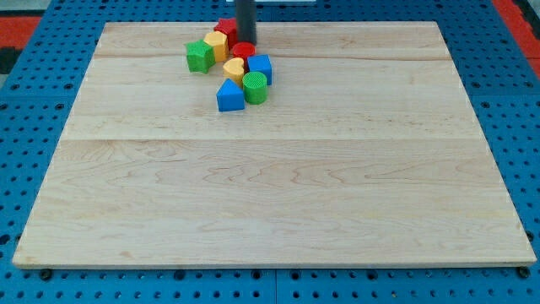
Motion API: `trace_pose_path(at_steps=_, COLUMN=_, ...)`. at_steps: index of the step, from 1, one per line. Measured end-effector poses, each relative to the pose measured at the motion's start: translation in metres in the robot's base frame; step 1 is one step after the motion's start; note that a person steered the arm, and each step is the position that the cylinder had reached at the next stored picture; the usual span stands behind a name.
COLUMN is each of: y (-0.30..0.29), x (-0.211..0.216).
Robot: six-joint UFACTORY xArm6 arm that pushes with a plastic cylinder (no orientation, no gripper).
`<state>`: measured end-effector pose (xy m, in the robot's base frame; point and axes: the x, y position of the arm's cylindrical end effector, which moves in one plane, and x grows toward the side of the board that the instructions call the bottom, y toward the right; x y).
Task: Push the red star green star and yellow hexagon right and down a bit
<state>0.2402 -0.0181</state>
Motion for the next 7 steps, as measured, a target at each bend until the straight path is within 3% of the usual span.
trace_pose_path(at_steps=1, y=0.042, x=-0.032)
trace_pose_path(at_steps=4, y=-0.057, x=-0.048)
trace_pose_path(at_steps=7, y=-0.072, x=0.002)
